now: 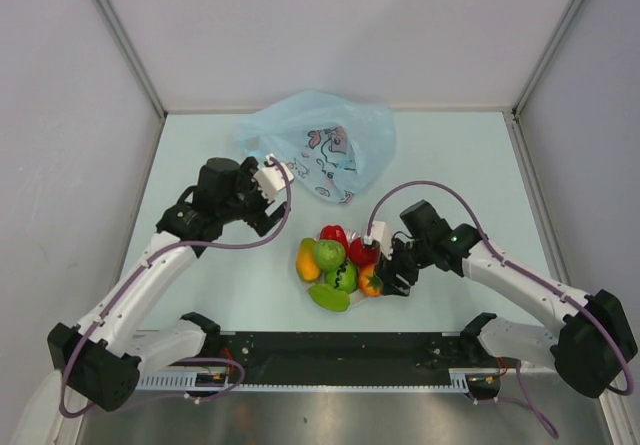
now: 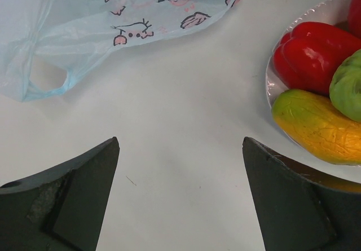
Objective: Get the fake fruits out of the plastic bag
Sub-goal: Place the fake fruit on the plate, then reset both arms
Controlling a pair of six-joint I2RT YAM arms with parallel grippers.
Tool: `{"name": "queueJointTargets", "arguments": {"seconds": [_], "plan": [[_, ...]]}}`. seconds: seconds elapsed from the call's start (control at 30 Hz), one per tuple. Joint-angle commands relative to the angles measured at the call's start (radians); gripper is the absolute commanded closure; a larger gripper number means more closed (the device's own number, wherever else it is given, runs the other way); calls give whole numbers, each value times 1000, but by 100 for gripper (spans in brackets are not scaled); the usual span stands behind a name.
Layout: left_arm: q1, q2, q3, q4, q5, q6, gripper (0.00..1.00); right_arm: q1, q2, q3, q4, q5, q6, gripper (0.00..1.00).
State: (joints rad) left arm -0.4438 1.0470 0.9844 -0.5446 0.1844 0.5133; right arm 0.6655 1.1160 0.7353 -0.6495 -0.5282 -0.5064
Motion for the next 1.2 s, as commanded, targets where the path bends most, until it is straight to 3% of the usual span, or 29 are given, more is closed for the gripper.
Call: {"name": "queueJointTargets", "arguments": {"seconds": [0.0,0.03,0.07,0.4,0.43,0.83,0.93,1.03,1.07,1.17], "plan": [[8,10,23,9,29,-4,5,-1,39,1,-4,17,-34,31],[8,13,25,11,30,-6,5,-1,39,1,-7,20,-37,22],[10,18,26,9,30,-4,5,-1,41,1,-10,23,-40,19],[10,36,37,9,44,4,5,-4,33,3,-16,34,-38,14],[10,36,37,6,49,4,5,-4,33,3,-25,36,-41,1],[11,50,50,21,10,-15,0,-4,-103,27,-185,121,-142,0],[28,39,42,38,-11,-62,0,-62,-192,61,-217,236,-161,0],[65,25,37,60,-19,-129,0,-234,-295,68,-124,304,-106,0],[74,24,31,72,-29,-148,0,-356,-309,84,-101,309,-78,0],[137,8,13,135,-78,-260,0,-527,-297,108,8,321,-8,0]]}}
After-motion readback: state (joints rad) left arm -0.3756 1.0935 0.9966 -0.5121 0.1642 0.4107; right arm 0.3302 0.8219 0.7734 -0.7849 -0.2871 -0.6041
